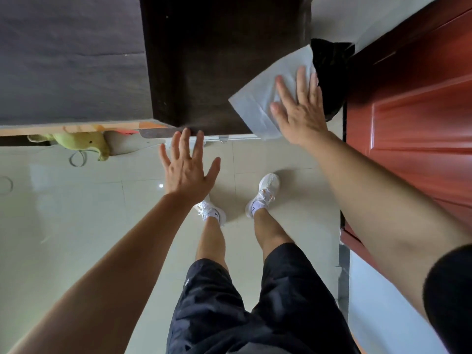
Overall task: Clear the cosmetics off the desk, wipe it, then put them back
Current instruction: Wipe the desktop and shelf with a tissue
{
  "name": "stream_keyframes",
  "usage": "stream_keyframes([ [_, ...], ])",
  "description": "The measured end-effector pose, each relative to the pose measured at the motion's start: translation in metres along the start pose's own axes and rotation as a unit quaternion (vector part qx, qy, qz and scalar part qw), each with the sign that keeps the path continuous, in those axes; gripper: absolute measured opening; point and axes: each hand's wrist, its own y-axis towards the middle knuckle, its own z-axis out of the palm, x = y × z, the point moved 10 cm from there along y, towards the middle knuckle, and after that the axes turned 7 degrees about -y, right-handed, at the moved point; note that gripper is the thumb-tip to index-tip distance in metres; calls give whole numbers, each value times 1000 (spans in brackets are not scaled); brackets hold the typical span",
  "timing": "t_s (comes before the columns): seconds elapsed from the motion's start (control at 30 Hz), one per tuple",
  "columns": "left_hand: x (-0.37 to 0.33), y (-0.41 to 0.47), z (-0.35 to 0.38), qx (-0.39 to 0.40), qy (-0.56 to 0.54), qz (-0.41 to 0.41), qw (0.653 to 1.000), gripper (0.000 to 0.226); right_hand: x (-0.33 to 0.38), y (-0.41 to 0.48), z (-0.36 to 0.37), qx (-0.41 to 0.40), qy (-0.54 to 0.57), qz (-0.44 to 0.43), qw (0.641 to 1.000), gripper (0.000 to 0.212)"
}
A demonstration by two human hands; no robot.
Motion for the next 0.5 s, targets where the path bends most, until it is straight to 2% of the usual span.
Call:
stream_keyframes([
  [0.1,-19,15,1,11,15,39,999,68,15,51,-18,-16,0,48,999,68],
  [0.27,-24,35,5,13,18,33,999,72,81,114,-41,-29,-2,-8,1000,75],
  [0.4,-23,35,8,41,39,38,998,79,103,89,-27,-21,-21,-92,995,72],
  [0.5,-25,36,4,73,55,37,995,83,78,42,-17,-44,-40,-127,990,62],
])
